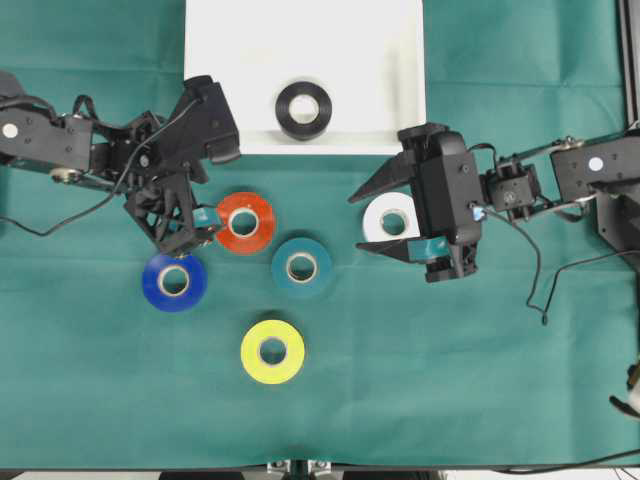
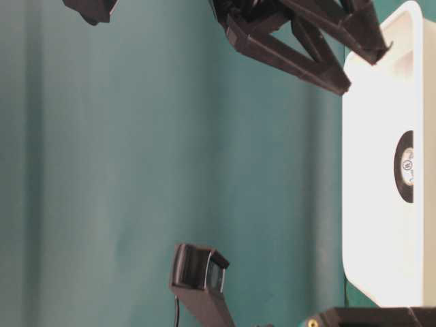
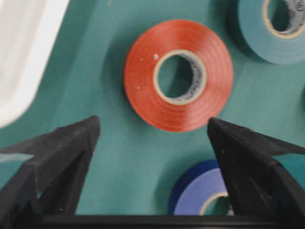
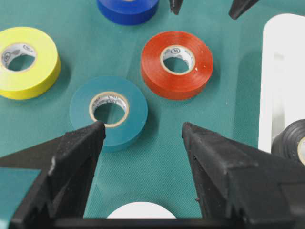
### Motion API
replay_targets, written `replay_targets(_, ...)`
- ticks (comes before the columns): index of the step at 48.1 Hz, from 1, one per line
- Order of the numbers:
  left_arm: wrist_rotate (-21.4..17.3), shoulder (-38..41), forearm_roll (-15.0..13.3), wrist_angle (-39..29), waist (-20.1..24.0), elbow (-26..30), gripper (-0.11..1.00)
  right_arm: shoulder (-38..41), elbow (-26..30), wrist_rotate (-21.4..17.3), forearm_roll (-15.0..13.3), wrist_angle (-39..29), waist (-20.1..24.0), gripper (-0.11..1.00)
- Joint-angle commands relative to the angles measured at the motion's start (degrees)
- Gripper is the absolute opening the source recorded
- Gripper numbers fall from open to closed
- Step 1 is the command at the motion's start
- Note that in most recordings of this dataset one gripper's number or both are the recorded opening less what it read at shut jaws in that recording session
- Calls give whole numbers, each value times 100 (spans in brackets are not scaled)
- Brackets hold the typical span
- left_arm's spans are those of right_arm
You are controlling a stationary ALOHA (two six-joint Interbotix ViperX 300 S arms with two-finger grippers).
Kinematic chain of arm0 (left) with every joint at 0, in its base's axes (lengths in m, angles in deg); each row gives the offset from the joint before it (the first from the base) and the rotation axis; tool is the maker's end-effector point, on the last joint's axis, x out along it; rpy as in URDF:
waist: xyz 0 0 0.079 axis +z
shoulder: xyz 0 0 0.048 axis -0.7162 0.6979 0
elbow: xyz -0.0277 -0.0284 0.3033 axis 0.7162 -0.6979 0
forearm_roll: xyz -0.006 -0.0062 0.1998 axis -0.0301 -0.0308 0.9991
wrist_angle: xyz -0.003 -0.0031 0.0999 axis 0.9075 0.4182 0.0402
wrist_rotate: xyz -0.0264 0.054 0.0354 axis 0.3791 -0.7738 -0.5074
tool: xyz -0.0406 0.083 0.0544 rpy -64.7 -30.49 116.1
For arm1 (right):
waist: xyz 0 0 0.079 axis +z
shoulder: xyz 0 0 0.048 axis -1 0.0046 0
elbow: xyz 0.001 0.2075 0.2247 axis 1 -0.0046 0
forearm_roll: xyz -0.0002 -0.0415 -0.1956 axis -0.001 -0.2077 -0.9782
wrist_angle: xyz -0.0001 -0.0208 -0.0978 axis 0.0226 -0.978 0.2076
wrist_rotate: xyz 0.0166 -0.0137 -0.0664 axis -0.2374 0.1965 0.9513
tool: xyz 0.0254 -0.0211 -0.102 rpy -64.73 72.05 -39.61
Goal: Put the tape alternately from left to right into the white case.
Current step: 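Lower the left gripper onto the red tape roll and grasp it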
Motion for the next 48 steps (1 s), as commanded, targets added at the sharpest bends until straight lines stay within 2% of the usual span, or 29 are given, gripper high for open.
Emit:
replay_targets(1,185,18,-9,-158,18,237,54,-53,53,0,18,44,9,72)
replay_targets(9,659,211,-9,-431,114,404,54,-53,53,0,18,35,9,72)
replay_targets(16,853,299,-9,-483,176,466,54,-53,53,0,18,-35,9,72)
replay_targets(48,870,861,-9,-501,176,782,54,-44,-79,0,18,-70,9,72)
